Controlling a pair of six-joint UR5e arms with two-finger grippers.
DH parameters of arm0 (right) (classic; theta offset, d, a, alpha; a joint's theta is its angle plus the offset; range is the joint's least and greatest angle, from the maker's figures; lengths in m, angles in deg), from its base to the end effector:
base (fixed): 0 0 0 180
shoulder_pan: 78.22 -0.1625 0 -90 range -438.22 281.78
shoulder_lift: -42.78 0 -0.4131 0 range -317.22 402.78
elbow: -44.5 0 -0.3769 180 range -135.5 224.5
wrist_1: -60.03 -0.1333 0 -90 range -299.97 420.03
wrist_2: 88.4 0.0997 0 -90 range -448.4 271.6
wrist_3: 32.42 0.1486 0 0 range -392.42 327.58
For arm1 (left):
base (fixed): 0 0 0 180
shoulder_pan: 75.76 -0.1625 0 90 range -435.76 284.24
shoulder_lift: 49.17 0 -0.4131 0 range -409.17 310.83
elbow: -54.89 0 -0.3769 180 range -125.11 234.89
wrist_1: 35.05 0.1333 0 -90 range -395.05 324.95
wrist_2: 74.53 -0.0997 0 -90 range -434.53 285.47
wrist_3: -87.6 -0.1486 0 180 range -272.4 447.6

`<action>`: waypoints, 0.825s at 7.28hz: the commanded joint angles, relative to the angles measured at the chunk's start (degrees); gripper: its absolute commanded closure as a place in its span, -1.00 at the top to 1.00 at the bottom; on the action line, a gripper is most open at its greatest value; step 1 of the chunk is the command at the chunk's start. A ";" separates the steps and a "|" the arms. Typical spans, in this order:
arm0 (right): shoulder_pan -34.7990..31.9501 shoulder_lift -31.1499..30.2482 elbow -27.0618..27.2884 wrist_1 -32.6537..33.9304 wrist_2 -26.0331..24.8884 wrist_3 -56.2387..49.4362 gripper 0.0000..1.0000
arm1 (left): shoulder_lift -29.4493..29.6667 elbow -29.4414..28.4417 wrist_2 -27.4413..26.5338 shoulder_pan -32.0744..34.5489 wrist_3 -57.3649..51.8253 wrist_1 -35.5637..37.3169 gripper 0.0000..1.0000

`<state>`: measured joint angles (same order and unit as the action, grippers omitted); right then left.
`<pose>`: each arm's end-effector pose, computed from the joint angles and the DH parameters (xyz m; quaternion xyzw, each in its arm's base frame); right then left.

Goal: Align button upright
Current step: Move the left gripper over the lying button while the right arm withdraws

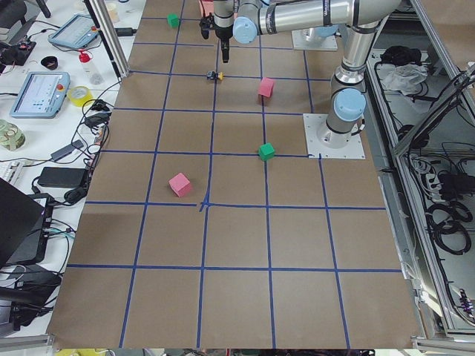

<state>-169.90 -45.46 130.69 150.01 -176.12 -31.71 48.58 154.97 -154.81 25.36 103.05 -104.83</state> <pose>0.1536 -0.4899 0.4440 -0.0088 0.9996 -0.0173 0.0203 -0.2557 -0.4799 0.3142 0.0359 -0.9955 0.0008 0.0872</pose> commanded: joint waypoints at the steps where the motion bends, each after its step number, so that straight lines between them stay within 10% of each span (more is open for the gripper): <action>1: 0.09 0.08 0.55 0.20 -0.17 0.18 1.00 | 1.74 0.29 -1.02 1.70 0.72 2.80 1.00; 6: 0.27 0.08 0.99 3.44 -0.26 -0.44 1.00 | 2.00 13.18 -6.38 8.46 -2.52 26.05 0.99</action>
<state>-169.59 -45.34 131.63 151.93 -176.19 -31.91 50.50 164.65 -160.92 32.83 101.60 -84.33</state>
